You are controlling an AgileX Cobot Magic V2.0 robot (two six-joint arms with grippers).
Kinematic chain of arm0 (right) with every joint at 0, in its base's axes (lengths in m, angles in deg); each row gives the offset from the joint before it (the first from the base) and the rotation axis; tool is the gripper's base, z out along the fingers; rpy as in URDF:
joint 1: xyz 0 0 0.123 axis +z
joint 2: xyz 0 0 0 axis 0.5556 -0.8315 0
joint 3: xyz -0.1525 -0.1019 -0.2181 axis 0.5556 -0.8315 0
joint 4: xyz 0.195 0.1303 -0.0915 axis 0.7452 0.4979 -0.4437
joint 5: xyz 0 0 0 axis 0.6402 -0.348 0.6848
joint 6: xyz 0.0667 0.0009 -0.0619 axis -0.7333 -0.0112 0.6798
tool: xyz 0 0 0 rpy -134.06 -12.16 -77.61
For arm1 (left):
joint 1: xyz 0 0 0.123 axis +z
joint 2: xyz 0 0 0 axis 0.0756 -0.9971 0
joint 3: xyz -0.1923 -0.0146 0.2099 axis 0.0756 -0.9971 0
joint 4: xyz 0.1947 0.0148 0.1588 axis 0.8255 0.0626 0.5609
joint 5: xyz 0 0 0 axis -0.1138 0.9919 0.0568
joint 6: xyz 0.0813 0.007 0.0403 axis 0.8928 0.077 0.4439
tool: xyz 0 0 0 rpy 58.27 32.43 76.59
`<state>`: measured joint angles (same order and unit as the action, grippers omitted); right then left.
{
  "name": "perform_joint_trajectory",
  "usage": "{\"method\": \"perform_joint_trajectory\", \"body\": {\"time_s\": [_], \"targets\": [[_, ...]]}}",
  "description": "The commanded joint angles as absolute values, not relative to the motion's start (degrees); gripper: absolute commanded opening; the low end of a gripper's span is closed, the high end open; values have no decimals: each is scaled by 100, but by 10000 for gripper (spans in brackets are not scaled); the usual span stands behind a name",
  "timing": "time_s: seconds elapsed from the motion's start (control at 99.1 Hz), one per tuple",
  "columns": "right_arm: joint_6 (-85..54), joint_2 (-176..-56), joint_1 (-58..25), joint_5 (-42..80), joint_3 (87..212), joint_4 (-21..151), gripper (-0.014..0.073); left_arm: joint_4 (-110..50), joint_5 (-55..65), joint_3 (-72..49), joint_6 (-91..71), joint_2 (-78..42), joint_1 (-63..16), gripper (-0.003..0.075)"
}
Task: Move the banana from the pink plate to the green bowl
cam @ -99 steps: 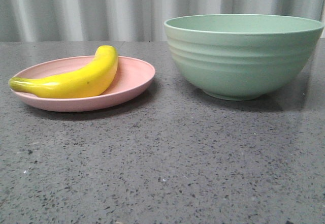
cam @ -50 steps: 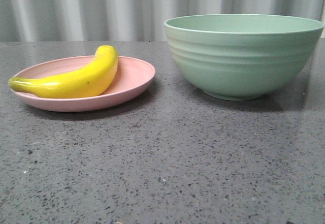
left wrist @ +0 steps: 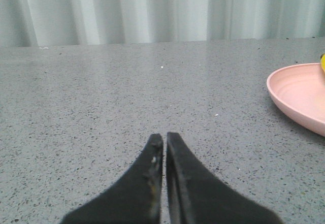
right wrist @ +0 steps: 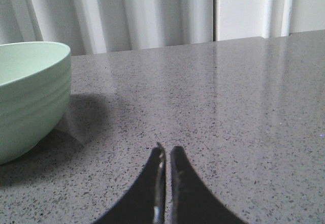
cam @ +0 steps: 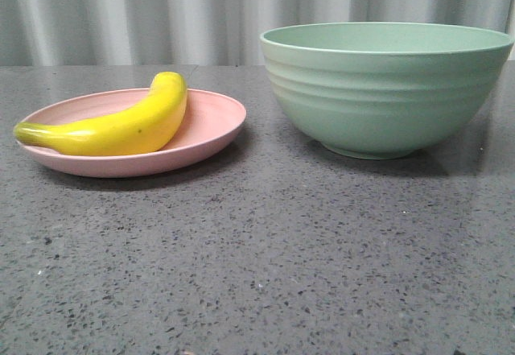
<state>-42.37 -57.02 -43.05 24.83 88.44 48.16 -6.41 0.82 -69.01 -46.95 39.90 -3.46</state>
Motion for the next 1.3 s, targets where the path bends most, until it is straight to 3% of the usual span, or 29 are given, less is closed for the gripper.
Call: {"method": "perform_joint_trajectory", "body": {"time_s": [0.0, 1.292], "targets": [[-4194, -5602, -4327, 2890, 8711, 4803, -67, -698, -338, -6949, -4693, 4152, -330, -20], [-4194, -5612, -4327, 2890, 8711, 4897, -67, -698, -327, -6949, -4693, 4152, -330, -20]]}}
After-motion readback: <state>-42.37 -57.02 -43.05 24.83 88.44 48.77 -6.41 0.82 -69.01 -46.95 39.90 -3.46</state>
